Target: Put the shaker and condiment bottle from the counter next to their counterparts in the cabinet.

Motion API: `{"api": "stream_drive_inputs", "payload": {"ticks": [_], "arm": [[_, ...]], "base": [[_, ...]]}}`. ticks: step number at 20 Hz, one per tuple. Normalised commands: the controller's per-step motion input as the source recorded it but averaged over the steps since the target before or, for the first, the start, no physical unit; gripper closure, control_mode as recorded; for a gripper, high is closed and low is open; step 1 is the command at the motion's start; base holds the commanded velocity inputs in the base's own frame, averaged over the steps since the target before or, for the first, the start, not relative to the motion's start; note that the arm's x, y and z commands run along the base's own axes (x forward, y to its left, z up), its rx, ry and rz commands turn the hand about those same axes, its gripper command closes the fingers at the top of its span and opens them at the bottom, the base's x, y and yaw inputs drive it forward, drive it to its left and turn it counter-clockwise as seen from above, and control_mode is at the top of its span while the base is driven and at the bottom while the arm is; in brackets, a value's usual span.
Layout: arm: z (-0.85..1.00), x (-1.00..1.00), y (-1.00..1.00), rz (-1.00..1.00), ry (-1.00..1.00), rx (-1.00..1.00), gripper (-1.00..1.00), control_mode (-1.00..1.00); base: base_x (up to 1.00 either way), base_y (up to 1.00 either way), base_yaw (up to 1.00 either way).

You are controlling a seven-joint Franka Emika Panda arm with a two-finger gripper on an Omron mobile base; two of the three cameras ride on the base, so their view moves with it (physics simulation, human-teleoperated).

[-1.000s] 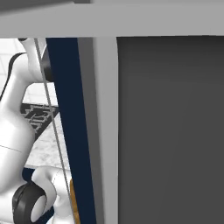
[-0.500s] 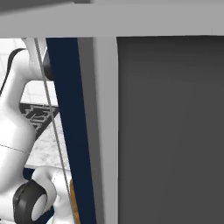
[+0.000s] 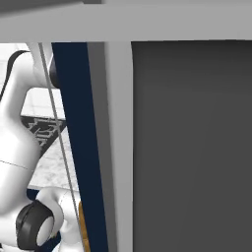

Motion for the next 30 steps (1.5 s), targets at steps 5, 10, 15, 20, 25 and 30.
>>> {"api": "stream_drive_inputs", "payload": {"ticks": [5,10,15,20,25,30], "arm": [[-0.03,0.18,0.37,0.12,0.0,0.0,1.0,-1.0],[-0.18,0.43,0.05,0.12,0.0,0.0,1.0,-1.0],[-0.13,0.33,0.0,0.11,0.0,-0.02,1.0,-1.0],[0.18,0.04,0.0,0.06,0.0,-0.03,1.0,-1.0],[0.18,0.0,0.0,0.05,0.0,-0.07,1.0,-1.0],[0.01,0.02,-0.05,0.04,0.0,-0.13,1.0,-1.0]], "base": [[0.0,0.0,0.0],[0.0,0.0,0.0],[0.0,0.0,0.0],[0.0,0.0,0.0],[0.0,0.0,0.0],[0.0,0.0,0.0]]}}
